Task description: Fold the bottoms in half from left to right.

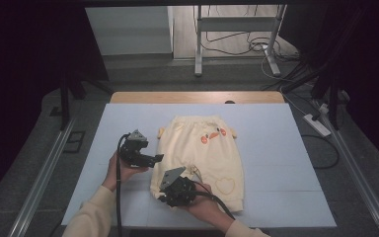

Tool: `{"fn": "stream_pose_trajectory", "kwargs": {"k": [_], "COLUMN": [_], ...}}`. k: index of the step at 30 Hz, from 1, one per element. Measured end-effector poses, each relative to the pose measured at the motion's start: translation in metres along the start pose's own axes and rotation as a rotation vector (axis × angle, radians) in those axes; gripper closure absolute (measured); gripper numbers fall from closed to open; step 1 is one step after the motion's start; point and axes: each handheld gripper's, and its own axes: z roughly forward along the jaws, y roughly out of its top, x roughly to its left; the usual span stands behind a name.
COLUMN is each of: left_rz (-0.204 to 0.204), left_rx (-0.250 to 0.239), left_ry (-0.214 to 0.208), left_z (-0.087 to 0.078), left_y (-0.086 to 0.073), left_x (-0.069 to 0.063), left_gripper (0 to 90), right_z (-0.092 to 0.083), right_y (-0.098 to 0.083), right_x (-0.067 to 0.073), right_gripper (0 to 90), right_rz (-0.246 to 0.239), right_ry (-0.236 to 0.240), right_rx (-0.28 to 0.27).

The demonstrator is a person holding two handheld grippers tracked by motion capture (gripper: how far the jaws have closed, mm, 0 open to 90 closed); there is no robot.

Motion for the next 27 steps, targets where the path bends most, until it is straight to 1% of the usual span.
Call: {"fn": "stream_pose_trajectory", "kwargs": {"k": [5, 11, 16, 24, 27], "left_rz": [-0.005, -0.010, -0.022, -0.019, -0.024], "left_rx": [-0.006, -0.007, 0.002, 0.012, 0.023], "left_ry": [-0.006, 0.000, 0.004, 0.004, -0.001], "left_z": [0.004, 0.009, 0.014, 0.024, 0.029], "left_y": [0.007, 0.013, 0.016, 0.026, 0.029], "left_x": [0.003, 0.009, 0.013, 0.018, 0.019], "left_gripper": [12.6, 13.4, 13.9, 14.9, 15.0], "right_z": [-0.001, -0.001, -0.001, -0.001, -0.001], "right_y": [0.000, 0.000, 0.000, 0.000, 0.000], "right_x": [-0.001, -0.001, -0.001, -0.001, -0.002], "right_gripper": [75.7, 75.7, 75.7, 75.7, 75.7], "right_rz": [0.001, 0.003, 0.003, 0.000, 0.009], "right_ry": [0.001, 0.002, 0.003, 0.002, 0.011], "right_rx": [-0.003, -0.004, -0.006, 0.004, 0.001]}}
